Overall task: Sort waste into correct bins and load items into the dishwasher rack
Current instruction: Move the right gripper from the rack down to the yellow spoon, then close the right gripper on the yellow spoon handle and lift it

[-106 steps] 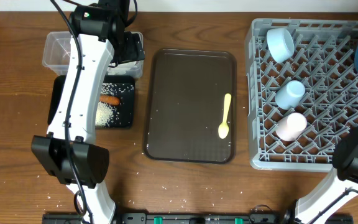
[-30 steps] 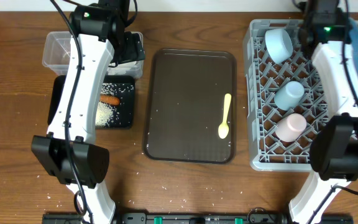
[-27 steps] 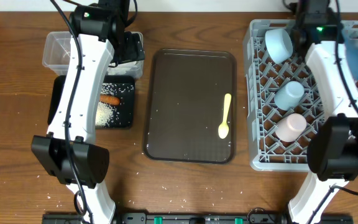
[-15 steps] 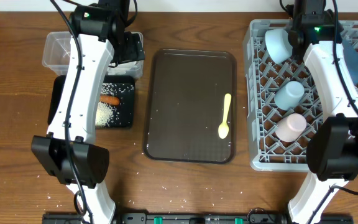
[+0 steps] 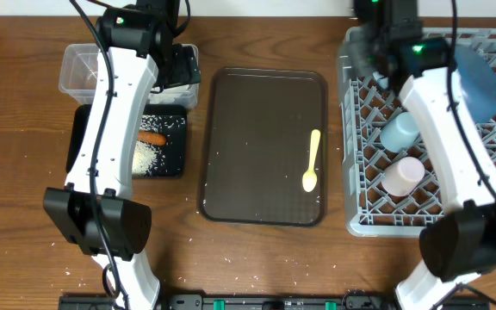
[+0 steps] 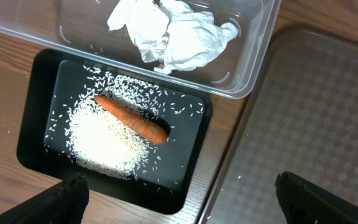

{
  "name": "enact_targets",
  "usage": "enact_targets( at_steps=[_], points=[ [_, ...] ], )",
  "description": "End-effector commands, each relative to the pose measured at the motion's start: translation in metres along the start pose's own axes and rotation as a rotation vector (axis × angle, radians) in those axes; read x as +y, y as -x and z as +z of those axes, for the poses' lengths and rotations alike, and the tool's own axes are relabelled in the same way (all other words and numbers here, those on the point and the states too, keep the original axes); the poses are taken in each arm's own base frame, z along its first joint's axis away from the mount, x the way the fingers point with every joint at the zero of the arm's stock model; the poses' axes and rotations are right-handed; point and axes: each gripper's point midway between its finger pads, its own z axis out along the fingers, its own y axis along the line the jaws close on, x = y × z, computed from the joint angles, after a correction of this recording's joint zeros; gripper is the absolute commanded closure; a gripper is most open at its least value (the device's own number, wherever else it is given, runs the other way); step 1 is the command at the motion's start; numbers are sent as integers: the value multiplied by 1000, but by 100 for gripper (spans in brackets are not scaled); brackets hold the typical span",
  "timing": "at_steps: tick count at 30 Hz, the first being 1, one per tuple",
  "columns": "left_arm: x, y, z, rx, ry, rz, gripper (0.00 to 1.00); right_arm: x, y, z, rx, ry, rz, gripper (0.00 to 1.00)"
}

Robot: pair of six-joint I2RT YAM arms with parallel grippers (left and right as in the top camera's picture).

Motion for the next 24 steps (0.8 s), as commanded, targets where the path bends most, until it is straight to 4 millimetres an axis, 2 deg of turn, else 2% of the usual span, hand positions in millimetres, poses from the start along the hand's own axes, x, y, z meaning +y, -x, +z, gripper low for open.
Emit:
enact_targets(
  at_steps=[1, 2, 4, 6, 9, 12, 15, 18, 24],
  points=[
    [3, 0, 3, 4, 16, -6, 2, 81, 13, -16, -22, 340, 165, 4],
    [3, 0, 3, 5, 16, -6, 2, 91, 8, -15, 8, 354, 203, 5],
    [3, 0, 3, 5, 16, -6, 2, 112, -8, -11, 87, 362, 272, 15],
    [3, 0, 3, 4, 16, -6, 2, 133, -32, -6, 185, 352, 357, 23],
    [3, 0, 3, 4, 16, -6, 2, 166, -69, 0, 302, 345, 384, 36],
    [3, 0, 3, 4, 16, -6, 2, 189, -106, 5, 396, 294, 389, 37],
    [3, 0, 3, 4, 16, -6, 2, 198, -142, 8, 469, 204, 394, 38],
    [3, 0, 3, 4, 16, -6, 2, 194, -169, 10, 512, 101, 386, 39],
    [3, 0, 3, 5, 16, -6, 2, 177, -206, 9, 607, 4, 366, 40]
  ],
)
